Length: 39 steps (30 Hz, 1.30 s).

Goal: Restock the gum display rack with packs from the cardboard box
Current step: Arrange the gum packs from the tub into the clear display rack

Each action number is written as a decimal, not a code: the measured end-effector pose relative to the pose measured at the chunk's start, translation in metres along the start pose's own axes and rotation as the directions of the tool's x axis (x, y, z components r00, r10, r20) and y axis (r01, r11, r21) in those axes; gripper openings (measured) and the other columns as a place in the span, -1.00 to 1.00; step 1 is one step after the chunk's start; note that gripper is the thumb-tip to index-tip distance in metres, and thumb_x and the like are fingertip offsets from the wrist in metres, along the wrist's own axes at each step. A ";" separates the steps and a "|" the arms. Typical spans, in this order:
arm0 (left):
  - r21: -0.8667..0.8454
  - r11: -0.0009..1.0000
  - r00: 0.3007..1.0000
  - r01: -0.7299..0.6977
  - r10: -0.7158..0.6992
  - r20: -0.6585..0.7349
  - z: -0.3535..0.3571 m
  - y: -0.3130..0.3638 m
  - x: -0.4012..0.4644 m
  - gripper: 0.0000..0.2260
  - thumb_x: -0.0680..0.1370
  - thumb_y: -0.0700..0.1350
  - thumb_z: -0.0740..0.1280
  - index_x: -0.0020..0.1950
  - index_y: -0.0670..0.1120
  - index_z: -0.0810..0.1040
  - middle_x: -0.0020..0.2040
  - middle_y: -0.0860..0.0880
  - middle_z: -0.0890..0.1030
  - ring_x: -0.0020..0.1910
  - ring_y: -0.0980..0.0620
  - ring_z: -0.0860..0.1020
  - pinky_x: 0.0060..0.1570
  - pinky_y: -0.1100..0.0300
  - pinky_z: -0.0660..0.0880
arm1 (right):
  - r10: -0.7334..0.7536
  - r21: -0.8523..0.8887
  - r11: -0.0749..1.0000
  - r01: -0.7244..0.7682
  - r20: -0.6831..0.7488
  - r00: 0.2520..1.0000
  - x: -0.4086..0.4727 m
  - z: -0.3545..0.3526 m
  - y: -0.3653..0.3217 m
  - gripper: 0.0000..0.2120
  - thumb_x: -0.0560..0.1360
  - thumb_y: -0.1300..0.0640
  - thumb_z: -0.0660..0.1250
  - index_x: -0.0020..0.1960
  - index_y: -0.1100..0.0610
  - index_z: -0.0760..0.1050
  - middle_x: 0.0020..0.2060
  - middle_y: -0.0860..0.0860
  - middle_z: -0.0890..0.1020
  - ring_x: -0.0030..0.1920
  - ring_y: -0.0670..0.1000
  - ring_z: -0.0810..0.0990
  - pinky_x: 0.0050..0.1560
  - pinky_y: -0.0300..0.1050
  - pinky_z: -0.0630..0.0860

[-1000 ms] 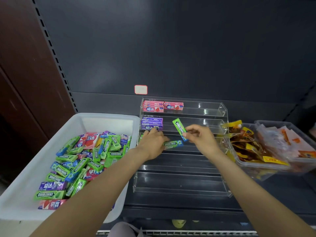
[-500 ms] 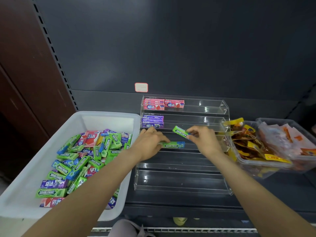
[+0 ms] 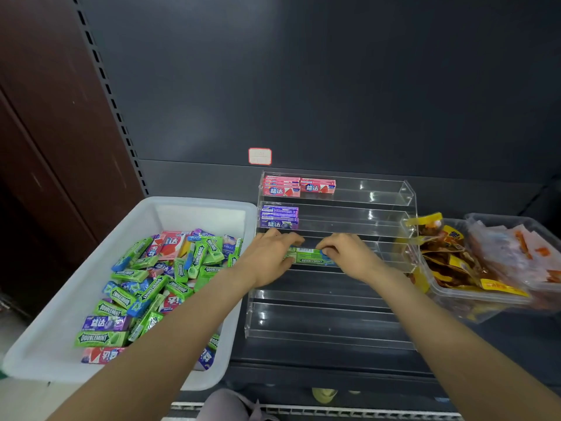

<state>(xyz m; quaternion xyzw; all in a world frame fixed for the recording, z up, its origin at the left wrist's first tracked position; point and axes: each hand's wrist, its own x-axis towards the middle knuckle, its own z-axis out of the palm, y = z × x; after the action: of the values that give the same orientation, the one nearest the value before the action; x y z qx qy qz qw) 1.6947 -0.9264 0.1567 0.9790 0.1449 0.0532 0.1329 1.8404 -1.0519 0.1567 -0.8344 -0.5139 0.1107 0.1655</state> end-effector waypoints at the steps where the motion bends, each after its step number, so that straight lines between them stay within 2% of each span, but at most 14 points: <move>1: 0.018 1.000 1.000 -0.006 0.006 0.001 0.000 0.000 0.000 -0.61 0.60 -0.10 0.21 0.43 0.04 0.30 0.32 0.01 0.44 0.26 0.01 0.31 0.23 0.15 0.24 | -0.002 0.013 1.000 0.002 0.003 1.000 0.000 0.000 -0.001 -0.75 0.59 0.22 0.19 0.20 0.16 0.56 0.12 0.08 0.61 0.10 0.05 0.55 0.12 -0.11 0.45; 6: 0.097 0.994 0.999 -0.045 0.043 0.017 0.001 -0.001 0.005 -0.65 0.60 -0.06 0.20 0.40 0.05 0.37 0.33 0.08 0.44 0.22 0.03 0.32 0.18 0.12 0.27 | -0.004 0.118 0.993 -0.009 0.107 0.994 -0.001 -0.006 -0.001 -0.72 0.50 0.01 0.35 0.15 0.11 0.56 -0.04 -0.05 0.57 -0.04 -0.08 0.50 -0.12 -0.25 0.37; 9: 0.109 0.993 0.999 -0.047 0.045 0.019 0.001 0.000 0.006 -0.65 0.60 -0.05 0.20 0.40 0.06 0.37 0.33 0.08 0.44 0.21 0.02 0.32 0.17 0.11 0.27 | -0.004 0.087 0.996 -0.008 0.139 0.990 0.000 -0.007 0.002 -0.70 0.45 0.07 0.42 0.17 0.07 0.54 0.03 -0.05 0.58 -0.01 -0.09 0.50 -0.05 -0.26 0.38; 13: 0.092 0.995 0.998 -0.040 0.036 0.043 0.001 0.000 0.008 -0.63 0.60 -0.07 0.21 0.41 0.06 0.36 0.32 0.06 0.44 0.21 0.02 0.31 0.19 0.10 0.27 | -0.025 0.048 0.999 0.020 0.098 0.995 0.002 -0.005 0.003 -0.73 0.48 0.16 0.39 0.17 0.08 0.54 0.06 0.00 0.60 -0.04 -0.10 0.49 -0.05 -0.26 0.36; 17: 0.107 0.993 0.998 -0.048 0.043 0.052 0.003 0.002 0.010 -0.61 0.60 -0.07 0.21 0.43 0.05 0.33 0.33 0.06 0.43 0.21 0.02 0.31 0.20 0.10 0.27 | -0.023 0.031 0.999 0.020 0.095 0.995 0.001 -0.003 0.003 -0.70 0.48 0.14 0.38 0.20 0.10 0.52 0.09 0.02 0.59 0.02 -0.06 0.50 0.01 -0.21 0.42; 20: 0.129 0.990 0.997 -0.062 0.056 0.050 0.002 0.003 0.010 -0.61 0.60 -0.06 0.21 0.43 0.05 0.33 0.33 0.06 0.43 0.22 0.01 0.31 0.19 0.10 0.27 | -0.008 0.015 1.000 0.008 0.046 0.999 -0.002 -0.003 0.005 -0.66 0.48 0.12 0.38 0.25 0.11 0.50 0.11 0.02 0.54 0.07 -0.03 0.49 0.02 -0.23 0.38; 23: 0.136 0.988 0.998 -0.066 0.063 0.030 0.003 0.001 0.009 -0.62 0.60 -0.08 0.20 0.42 0.05 0.34 0.34 0.06 0.42 0.22 0.01 0.31 0.18 0.10 0.27 | -0.022 0.003 1.000 0.022 -0.004 1.000 -0.004 0.000 0.006 -0.72 0.49 0.14 0.37 0.20 0.11 0.53 0.07 0.03 0.53 0.01 -0.06 0.46 -0.01 -0.25 0.36; 26: 0.168 0.983 0.997 -0.073 0.072 0.011 0.005 0.001 0.008 -0.62 0.60 -0.08 0.19 0.43 0.05 0.34 0.34 0.07 0.40 0.23 0.02 0.30 0.18 0.12 0.27 | -0.031 0.003 1.000 0.031 -0.016 0.999 -0.003 0.005 0.006 -0.74 0.49 0.15 0.37 0.18 0.10 0.53 0.05 0.02 0.53 0.04 -0.04 0.49 0.02 -0.23 0.39; 33: 0.181 0.980 0.997 -0.078 0.081 -0.012 0.006 0.002 0.007 -0.62 0.59 -0.07 0.21 0.42 0.05 0.35 0.31 0.04 0.41 0.22 0.02 0.31 0.16 0.13 0.27 | -0.019 -0.041 0.999 0.018 -0.009 1.000 0.000 0.005 0.004 -0.62 0.46 0.09 0.40 0.26 0.08 0.47 0.11 0.03 0.49 0.12 -0.01 0.46 0.15 -0.09 0.44; 39: 0.149 0.987 0.998 -0.059 0.064 -0.027 0.008 0.003 0.008 -0.62 0.59 -0.09 0.22 0.42 0.03 0.36 0.31 0.04 0.41 0.22 0.02 0.31 0.17 0.12 0.28 | -0.019 -0.041 0.999 0.018 -0.012 1.000 0.000 0.006 0.002 -0.57 0.47 0.08 0.39 0.31 0.09 0.43 0.15 0.04 0.48 0.16 -0.01 0.44 0.17 -0.11 0.43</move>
<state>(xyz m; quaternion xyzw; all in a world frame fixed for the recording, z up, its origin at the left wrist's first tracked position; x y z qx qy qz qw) 1.7044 -0.9291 0.1502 0.9892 0.1202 0.0621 0.0556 1.8402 -1.0523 0.1503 -0.8335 -0.5227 0.0936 0.1525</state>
